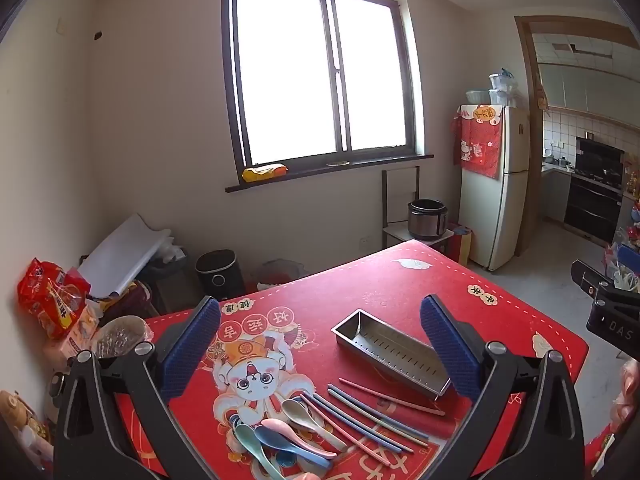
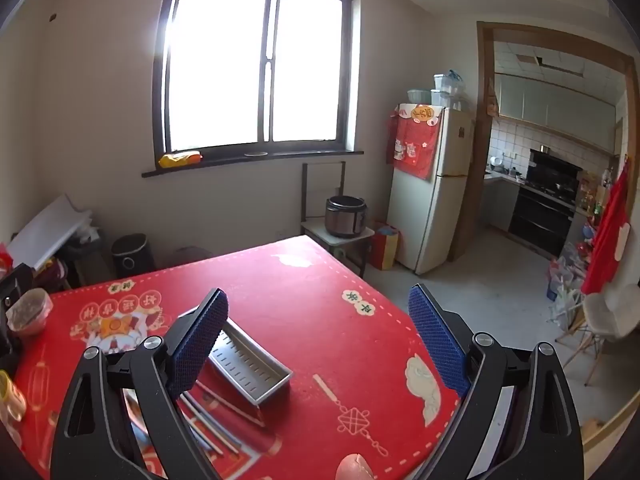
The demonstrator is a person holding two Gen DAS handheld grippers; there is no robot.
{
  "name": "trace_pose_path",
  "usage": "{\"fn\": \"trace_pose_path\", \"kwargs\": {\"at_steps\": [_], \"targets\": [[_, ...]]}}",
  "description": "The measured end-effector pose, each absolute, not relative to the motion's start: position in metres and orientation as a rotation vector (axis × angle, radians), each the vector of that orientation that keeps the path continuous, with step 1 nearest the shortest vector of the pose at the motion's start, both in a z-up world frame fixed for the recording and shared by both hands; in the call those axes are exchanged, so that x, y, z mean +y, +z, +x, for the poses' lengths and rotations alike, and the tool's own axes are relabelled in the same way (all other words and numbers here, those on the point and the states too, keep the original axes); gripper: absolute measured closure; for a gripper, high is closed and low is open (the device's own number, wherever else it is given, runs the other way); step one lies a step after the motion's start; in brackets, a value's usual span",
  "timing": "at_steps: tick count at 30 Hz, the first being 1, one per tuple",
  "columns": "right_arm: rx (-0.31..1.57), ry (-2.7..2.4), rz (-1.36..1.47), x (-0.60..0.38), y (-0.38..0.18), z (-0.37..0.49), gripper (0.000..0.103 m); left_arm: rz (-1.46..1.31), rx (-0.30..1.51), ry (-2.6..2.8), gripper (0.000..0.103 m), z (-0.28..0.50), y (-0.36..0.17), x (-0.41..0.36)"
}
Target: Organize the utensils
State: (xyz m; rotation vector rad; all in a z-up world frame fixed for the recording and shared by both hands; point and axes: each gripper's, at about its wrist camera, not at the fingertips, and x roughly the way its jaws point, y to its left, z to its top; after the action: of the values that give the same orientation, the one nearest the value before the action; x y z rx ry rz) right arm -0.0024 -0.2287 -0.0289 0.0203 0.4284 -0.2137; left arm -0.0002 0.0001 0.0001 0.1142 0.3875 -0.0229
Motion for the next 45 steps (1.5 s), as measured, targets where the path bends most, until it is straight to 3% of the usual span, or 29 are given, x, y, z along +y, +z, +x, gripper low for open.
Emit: {"fn": "trace_pose_path", "kwargs": {"at_steps": [45], "targets": [[0.425,-0.215,0.027,-0.2342,-0.0264,-0.0055,0.014,0.118,0.387,-0.028,0.005,0.0007,0.0040,0.0002]]}}
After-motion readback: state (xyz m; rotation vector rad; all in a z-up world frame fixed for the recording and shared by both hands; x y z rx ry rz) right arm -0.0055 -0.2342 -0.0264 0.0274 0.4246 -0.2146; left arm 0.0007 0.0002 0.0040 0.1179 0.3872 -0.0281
